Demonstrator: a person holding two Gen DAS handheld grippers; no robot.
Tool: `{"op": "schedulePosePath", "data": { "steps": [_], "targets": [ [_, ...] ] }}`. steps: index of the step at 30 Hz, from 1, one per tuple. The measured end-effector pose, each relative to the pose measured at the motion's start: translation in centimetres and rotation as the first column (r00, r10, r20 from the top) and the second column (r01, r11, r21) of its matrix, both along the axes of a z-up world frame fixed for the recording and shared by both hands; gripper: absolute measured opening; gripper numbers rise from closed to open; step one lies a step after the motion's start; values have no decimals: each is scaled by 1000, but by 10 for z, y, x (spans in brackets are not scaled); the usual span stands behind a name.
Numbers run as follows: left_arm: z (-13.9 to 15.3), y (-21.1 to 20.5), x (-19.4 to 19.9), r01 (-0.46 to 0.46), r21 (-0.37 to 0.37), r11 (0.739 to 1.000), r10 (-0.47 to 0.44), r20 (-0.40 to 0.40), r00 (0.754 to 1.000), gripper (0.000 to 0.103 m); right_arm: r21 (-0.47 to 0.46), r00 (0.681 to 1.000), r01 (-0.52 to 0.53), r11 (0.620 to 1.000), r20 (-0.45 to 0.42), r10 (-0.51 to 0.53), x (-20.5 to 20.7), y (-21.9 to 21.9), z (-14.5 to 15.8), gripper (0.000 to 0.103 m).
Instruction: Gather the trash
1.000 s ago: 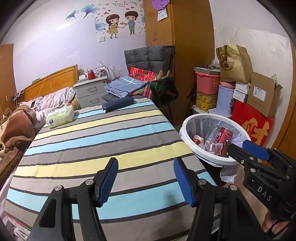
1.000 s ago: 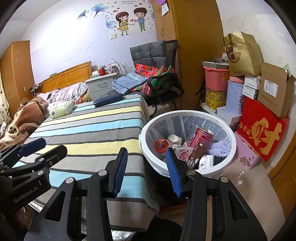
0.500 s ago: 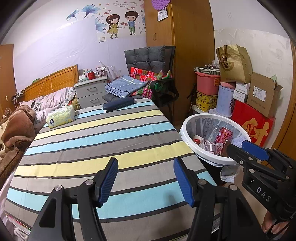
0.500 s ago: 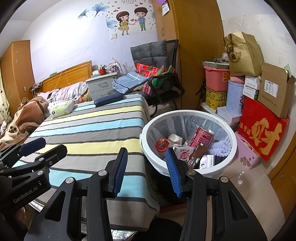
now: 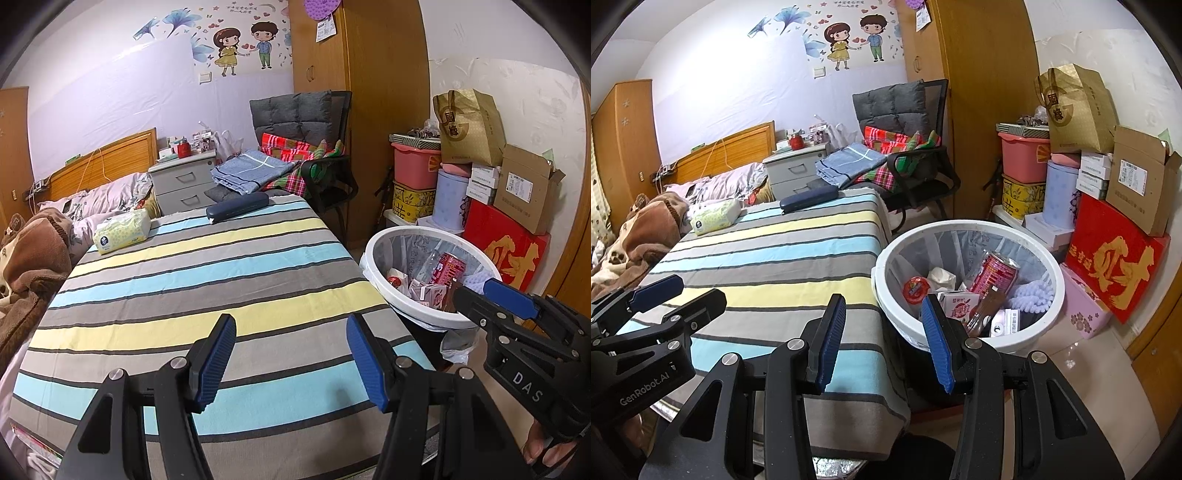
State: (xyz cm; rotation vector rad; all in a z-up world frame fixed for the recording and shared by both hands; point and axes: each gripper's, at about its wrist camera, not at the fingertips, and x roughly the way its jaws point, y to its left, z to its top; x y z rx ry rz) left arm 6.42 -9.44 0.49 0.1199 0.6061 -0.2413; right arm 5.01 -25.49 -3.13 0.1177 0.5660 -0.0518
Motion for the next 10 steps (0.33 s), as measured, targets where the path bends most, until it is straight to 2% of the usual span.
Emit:
{"op": "schedulePosePath", "data": {
  "steps": [10],
  "targets": [
    [0,0,-1,2,0,1000,-2,-3,1000,62,-6,1000,-2,1000,-2,1,1,1,0,44]
  ]
}}
